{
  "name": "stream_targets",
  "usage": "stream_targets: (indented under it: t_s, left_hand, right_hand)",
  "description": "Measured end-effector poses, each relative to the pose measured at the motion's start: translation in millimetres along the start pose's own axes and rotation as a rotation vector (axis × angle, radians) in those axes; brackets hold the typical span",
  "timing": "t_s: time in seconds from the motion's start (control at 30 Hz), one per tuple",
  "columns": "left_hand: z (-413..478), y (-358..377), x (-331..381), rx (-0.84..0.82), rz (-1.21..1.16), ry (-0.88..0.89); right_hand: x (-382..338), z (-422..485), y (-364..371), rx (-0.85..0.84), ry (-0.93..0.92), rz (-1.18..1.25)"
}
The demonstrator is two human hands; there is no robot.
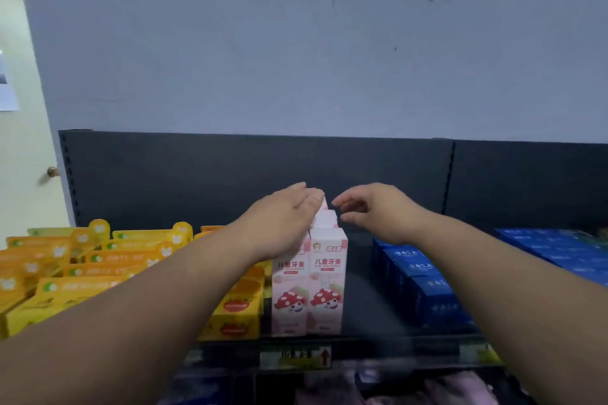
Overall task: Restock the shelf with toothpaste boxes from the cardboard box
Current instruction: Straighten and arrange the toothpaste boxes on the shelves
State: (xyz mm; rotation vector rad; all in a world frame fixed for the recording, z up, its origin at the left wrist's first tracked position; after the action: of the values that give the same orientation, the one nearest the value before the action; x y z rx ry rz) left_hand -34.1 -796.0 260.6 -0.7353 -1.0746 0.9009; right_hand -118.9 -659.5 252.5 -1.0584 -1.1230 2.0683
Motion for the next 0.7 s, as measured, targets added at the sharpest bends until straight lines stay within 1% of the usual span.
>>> stream_targets:
  t_s: [0.1, 0.17, 0.27, 0.33, 0.5, 0.7]
  left_hand:
    - [5, 5, 5, -0.059, 0.141, -0.044]
    - [6, 10, 5, -0.098, 0.145, -0.091]
    - [5, 15, -1, -0.122, -0.031, -0.231]
    - [5, 17, -5, -0.123, -0.092, -0.286]
    - [4, 21, -8, -0.086, -0.132, -0.292]
    - [2, 21, -13, -0.045, -0.176, -0.308]
  right_hand:
    - [7, 10, 7, -0.031, -0.055, 0.043]
    - [11, 15, 12, -0.049, -0.087, 0.078]
    - [13, 19, 16, -0.055, -0.125, 0.118]
    - [13, 19, 17, -0.051, -0.143, 0.137]
    - [15, 22, 21, -0.048, -0.157, 0.205]
    - [17, 22, 27, -0.123, -0.159, 0.323]
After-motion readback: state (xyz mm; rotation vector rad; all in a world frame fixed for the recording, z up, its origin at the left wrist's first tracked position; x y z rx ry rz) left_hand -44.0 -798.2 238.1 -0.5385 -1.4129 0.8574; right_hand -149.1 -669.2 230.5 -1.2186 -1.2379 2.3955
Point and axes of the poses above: each hand's wrist, its own z-axis towards the middle knuckle, its own y-axis out of the palm, x = y × z, the point moved 6 cm from there along z, towards the middle knuckle, and after that the axes turned 3 degrees about x, right-handed, at the moved point
